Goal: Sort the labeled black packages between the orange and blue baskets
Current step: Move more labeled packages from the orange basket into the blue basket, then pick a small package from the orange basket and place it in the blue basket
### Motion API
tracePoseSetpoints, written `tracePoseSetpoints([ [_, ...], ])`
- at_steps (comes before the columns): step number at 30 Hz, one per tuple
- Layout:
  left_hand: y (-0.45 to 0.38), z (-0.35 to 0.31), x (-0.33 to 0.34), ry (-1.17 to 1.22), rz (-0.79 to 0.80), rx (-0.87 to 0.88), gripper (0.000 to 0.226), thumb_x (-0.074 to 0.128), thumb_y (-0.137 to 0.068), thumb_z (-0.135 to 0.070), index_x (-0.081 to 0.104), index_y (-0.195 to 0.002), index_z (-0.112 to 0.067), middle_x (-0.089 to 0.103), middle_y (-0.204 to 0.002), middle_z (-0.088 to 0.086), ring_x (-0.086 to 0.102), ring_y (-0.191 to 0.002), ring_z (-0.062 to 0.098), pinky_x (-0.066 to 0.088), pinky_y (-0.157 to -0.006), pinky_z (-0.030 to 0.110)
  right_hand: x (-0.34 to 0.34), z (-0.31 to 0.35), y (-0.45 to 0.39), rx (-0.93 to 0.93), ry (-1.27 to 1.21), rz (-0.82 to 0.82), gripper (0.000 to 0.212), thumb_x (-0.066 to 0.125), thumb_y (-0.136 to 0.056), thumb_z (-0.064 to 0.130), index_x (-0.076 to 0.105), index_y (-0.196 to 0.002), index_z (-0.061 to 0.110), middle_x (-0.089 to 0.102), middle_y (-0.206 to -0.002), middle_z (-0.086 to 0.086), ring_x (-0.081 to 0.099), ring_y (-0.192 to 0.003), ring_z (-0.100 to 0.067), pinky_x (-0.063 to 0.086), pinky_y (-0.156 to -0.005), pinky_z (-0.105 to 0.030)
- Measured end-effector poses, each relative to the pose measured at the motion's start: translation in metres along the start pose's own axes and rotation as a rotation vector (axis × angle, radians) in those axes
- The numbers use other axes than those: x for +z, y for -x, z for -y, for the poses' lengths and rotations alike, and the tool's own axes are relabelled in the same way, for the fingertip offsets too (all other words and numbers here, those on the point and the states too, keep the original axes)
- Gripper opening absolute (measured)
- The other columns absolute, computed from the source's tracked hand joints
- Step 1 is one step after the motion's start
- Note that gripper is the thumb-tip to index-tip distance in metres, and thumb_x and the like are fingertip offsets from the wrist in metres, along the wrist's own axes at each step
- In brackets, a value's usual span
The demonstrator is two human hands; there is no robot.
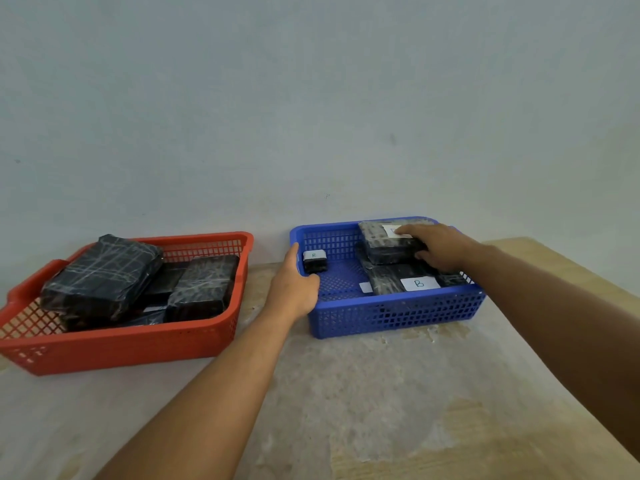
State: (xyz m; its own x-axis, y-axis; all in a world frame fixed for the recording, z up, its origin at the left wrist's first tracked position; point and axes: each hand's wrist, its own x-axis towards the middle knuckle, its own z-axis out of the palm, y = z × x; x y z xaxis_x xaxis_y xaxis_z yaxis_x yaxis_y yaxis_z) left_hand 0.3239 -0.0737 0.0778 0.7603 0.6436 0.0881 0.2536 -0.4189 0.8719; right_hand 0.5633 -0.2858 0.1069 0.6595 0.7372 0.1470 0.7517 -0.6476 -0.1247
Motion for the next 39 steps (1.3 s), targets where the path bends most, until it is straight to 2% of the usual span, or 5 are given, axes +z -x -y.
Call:
tracePoseSetpoints([
  [5,-0.003,0.001,0.002,-0.036,-0.018,0.009,0.073,0.052,-0.096,-0.015,0.015,-0.156,-0.035,0.052,-0.142,0.005,0.055,-0.073,0.006,0.038,-0.050,0.021,0.001,0.005,0.002,0.012,-0.052,0.068,0.065,0.058,-0.093,0.012,0.034,-0.149,0.036,0.041,-0.155,-0.007,0.047,-0.131,-0.031,0.044,-0.102,-0.046],
  [13,0.023,-0.024,-0.014,-0.259,-0.142,0.299,0.058,0.047,-0.098,-0.020,0.027,-0.152,-0.010,0.028,-0.159,0.011,0.029,-0.144,0.025,0.026,-0.117,0.036,-0.012,0.057,0.011,0.027,0.016,-0.033,0.063,0.049,-0.096,0.019,0.025,-0.153,0.030,0.018,-0.165,0.000,0.004,-0.152,-0.024,0.010,-0.118,-0.060],
  [22,0.053,0.007,-0.134,-0.202,-0.355,0.527,0.028,0.056,-0.090,-0.014,0.070,-0.114,-0.014,0.071,-0.115,0.004,0.065,-0.102,0.018,0.051,-0.091,0.033,-0.023,0.219,0.021,-0.246,-0.325,-0.176,0.027,0.064,-0.093,0.027,0.064,-0.118,0.016,0.066,-0.119,-0.004,0.061,-0.108,-0.021,0.048,-0.089,-0.032],
  [28,0.034,0.096,-0.234,-0.826,-0.296,0.033,0.050,0.037,-0.098,-0.048,0.045,-0.144,-0.030,0.033,-0.159,0.002,0.022,-0.147,0.023,0.015,-0.115,0.064,0.007,0.332,-0.004,-0.556,-0.188,-0.047,0.025,0.067,-0.086,0.024,0.066,-0.109,0.015,0.067,-0.109,-0.004,0.060,-0.099,-0.019,0.043,-0.082,-0.025],
  [39,0.026,0.133,-0.238,-0.900,-0.349,0.049,0.065,0.019,-0.082,-0.060,0.064,-0.120,-0.034,0.058,-0.127,-0.006,0.046,-0.124,0.019,0.038,-0.098,0.047,0.055,0.387,-0.067,-0.422,0.258,0.218,0.095,0.084,-0.067,0.052,0.038,-0.143,0.019,0.051,-0.139,-0.009,0.053,-0.122,-0.031,0.047,-0.097,-0.043],
])
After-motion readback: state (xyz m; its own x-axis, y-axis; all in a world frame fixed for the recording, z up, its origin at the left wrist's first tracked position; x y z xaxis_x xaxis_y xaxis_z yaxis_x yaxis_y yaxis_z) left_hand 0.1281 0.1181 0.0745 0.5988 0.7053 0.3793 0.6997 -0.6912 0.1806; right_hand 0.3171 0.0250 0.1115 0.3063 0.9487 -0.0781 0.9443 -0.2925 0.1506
